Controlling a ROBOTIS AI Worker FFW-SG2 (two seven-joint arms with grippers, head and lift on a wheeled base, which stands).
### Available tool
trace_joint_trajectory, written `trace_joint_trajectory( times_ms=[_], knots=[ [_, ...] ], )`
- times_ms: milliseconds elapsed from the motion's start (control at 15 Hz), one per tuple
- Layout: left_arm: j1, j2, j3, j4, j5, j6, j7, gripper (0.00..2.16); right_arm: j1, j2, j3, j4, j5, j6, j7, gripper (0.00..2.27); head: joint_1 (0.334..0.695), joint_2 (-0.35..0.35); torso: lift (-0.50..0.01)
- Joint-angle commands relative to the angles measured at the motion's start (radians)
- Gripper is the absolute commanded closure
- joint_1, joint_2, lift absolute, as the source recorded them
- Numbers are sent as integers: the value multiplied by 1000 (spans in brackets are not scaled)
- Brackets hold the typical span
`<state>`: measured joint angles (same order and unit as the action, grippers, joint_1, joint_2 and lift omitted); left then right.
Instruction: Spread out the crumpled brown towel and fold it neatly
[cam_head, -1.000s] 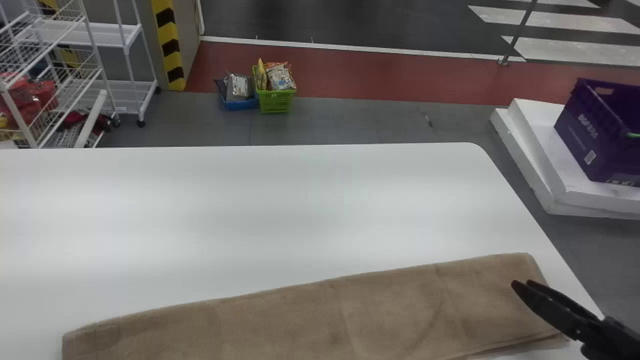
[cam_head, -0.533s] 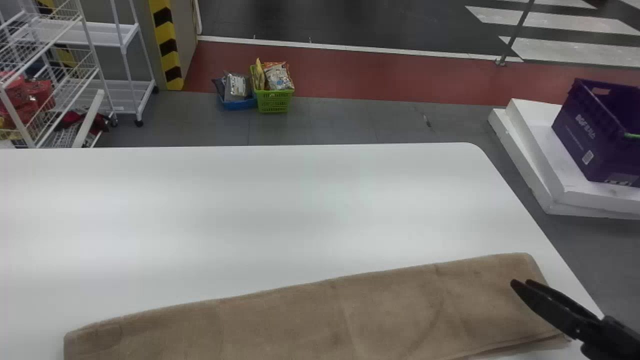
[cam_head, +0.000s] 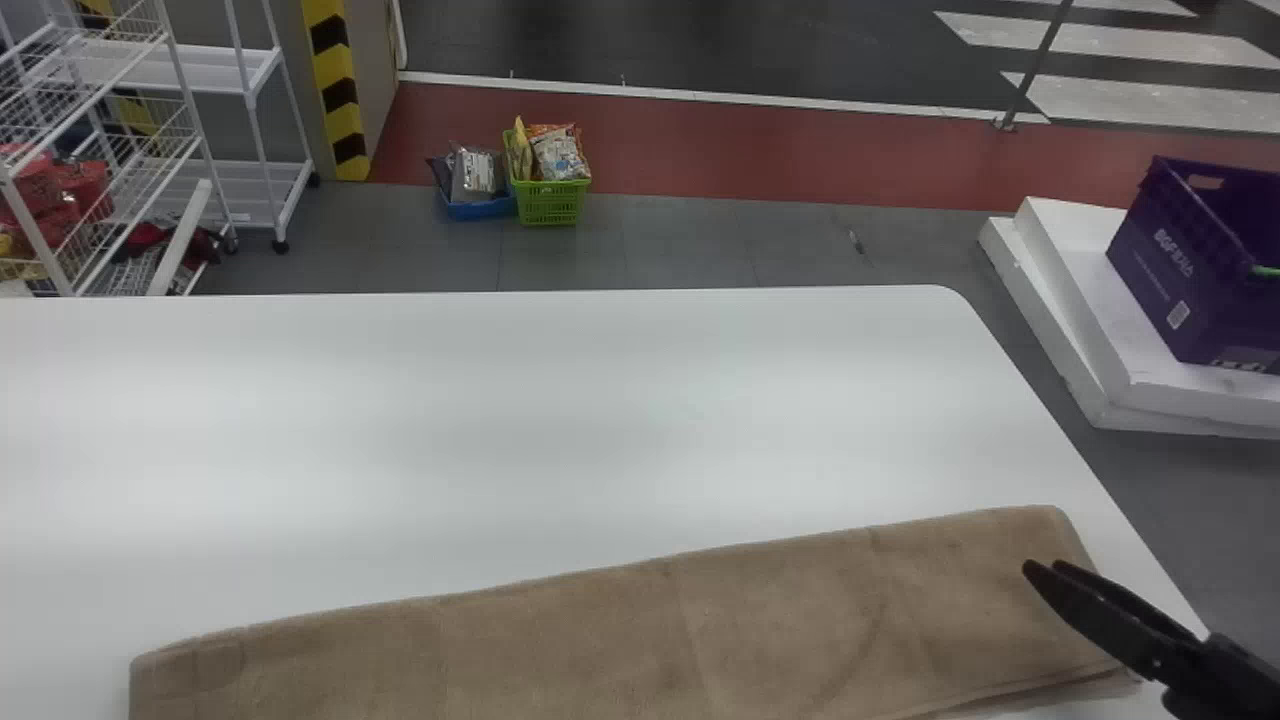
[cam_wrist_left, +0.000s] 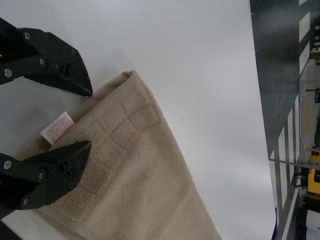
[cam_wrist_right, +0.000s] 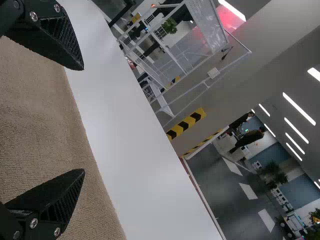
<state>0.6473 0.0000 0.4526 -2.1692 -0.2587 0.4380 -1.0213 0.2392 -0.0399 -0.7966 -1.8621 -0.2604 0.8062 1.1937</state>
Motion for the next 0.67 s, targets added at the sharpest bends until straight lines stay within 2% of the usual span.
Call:
trace_joint_trajectory(
  times_ms=[0,133,200,600],
  knots=[
    [-1,-3,1,-3,-2,-6,-3,1015,0,0,-1,3,0,0,0,76,695,-142,-128],
    [-1,-3,5,-6,-2,-24,-11,1534,0,0,-1,4,0,-3,0,76,695,-144,-128],
    [-1,-3,5,-6,-8,-28,-13,1720,0,0,-1,6,-2,-3,1,76,695,-145,-128],
    [-5,-3,54,-27,-2,-126,-65,1730,0,0,-3,12,-2,-6,0,76,695,-147,-128]
  ],
)
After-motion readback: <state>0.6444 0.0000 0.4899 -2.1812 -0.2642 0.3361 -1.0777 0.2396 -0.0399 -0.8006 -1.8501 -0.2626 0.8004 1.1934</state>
